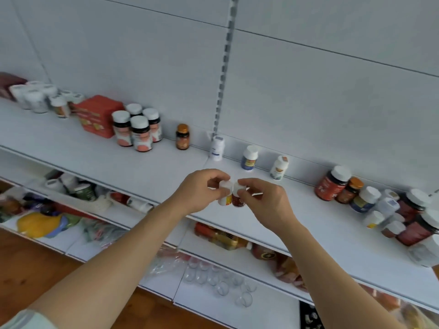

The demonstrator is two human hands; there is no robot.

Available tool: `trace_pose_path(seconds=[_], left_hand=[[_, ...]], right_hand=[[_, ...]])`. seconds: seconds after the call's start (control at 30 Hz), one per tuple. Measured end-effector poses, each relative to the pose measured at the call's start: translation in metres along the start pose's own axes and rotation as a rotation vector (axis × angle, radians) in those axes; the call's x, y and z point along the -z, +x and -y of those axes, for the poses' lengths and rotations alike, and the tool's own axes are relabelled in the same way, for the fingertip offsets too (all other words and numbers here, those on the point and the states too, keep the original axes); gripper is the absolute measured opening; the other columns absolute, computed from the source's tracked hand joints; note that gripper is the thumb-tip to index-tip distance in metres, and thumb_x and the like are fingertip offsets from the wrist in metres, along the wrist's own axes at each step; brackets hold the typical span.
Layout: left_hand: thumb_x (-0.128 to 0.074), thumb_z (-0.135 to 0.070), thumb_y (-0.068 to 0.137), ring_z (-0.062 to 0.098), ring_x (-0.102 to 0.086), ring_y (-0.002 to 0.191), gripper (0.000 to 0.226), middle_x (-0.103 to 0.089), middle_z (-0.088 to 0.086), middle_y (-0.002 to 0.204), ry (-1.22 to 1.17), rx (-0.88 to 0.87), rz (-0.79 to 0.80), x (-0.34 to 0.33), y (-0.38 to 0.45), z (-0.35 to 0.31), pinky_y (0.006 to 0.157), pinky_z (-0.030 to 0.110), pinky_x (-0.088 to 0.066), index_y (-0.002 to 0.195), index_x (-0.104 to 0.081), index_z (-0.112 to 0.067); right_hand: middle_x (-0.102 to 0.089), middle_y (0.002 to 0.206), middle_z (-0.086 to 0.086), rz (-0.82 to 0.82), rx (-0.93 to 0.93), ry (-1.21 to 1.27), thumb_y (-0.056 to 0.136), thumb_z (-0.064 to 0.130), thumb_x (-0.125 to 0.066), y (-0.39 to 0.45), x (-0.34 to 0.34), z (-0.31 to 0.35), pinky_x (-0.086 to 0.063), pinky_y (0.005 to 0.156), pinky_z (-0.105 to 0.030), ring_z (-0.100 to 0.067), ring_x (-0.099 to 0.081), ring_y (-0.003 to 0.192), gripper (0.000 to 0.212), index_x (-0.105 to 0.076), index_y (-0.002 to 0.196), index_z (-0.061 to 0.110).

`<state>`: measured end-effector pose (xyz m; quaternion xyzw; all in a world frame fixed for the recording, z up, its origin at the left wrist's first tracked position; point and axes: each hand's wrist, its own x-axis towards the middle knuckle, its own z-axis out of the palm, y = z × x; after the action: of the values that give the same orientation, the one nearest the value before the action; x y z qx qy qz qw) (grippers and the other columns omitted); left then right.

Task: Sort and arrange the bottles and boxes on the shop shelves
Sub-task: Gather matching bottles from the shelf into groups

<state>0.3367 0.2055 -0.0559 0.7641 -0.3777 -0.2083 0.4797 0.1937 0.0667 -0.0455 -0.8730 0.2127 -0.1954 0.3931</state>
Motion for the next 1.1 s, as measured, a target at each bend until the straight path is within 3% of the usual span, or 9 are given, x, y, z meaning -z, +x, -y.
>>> trace_pose_path(seconds=[0.1,0.27,0.5,0.67,0.87,1.1], left_hand=[[-0.072,-0.023,0.086,-0.005,-0.066,0.088,0.026,-0.070,-0.019,0.092,0.004,0.033,-0.057,0.043,-0.019,0.019,0.079,0.021,-0.052,0.112,-0.069,-0.029],[-0.066,-0.020,0.091,-0.004,-0.066,0.072,0.024,-0.070,-0.016,0.087,-0.026,0.087,-0.118,0.110,-0.036,0.051,0.076,0.021,-0.053,0.114,-0.068,-0.028],[-0.070,-0.024,0.088,0.000,-0.065,0.097,0.032,-0.069,-0.018,0.101,0.009,0.151,-0.241,0.195,-0.032,0.103,0.086,0.022,-0.052,0.118,-0.067,-0.031],[-0.071,-0.021,0.088,-0.009,-0.063,0.092,0.029,-0.064,-0.028,0.094,0.043,0.160,-0.339,0.268,-0.021,0.127,0.074,0.005,-0.046,0.107,-0.066,-0.043],[-0.072,-0.023,0.087,-0.007,-0.064,0.090,0.024,-0.069,-0.021,0.097,0.076,0.211,-0.432,0.359,-0.020,0.154,0.079,0.016,-0.049,0.108,-0.069,-0.035],[-0.071,-0.023,0.088,-0.001,-0.062,0.097,0.023,-0.067,-0.021,0.109,0.130,0.237,-0.528,0.465,-0.045,0.205,0.084,0.013,-0.046,0.107,-0.069,-0.035]], right_hand=[[-0.070,0.080,0.018,0.035,0.024,-0.029,0.089,0.021,-0.068,0.010,-0.039,0.027,-0.043,0.067,-0.004,0.005,-0.065,0.074,0.017,-0.073,0.105,0.026],[-0.068,0.077,0.020,0.097,0.106,-0.031,0.090,0.019,-0.068,0.035,-0.095,0.076,-0.045,0.065,-0.004,0.006,-0.065,0.069,0.016,-0.072,0.105,0.022],[-0.065,0.073,0.023,0.165,0.213,-0.021,0.091,0.019,-0.067,0.091,-0.178,0.125,-0.044,0.066,-0.003,0.012,-0.062,0.070,0.020,-0.071,0.110,0.020],[-0.063,0.074,0.024,0.193,0.313,-0.003,0.089,0.020,-0.068,0.147,-0.240,0.162,-0.043,0.069,-0.003,0.015,-0.061,0.073,0.022,-0.072,0.111,0.020],[-0.069,0.085,0.010,0.226,0.396,-0.001,0.086,0.023,-0.071,0.209,-0.316,0.216,-0.051,0.078,-0.021,-0.005,-0.063,0.075,0.023,-0.073,0.109,0.024],[-0.070,0.090,0.009,0.290,0.530,-0.017,0.086,0.020,-0.070,0.245,-0.414,0.295,-0.049,0.075,-0.012,-0.003,-0.064,0.078,0.023,-0.073,0.108,0.023]])
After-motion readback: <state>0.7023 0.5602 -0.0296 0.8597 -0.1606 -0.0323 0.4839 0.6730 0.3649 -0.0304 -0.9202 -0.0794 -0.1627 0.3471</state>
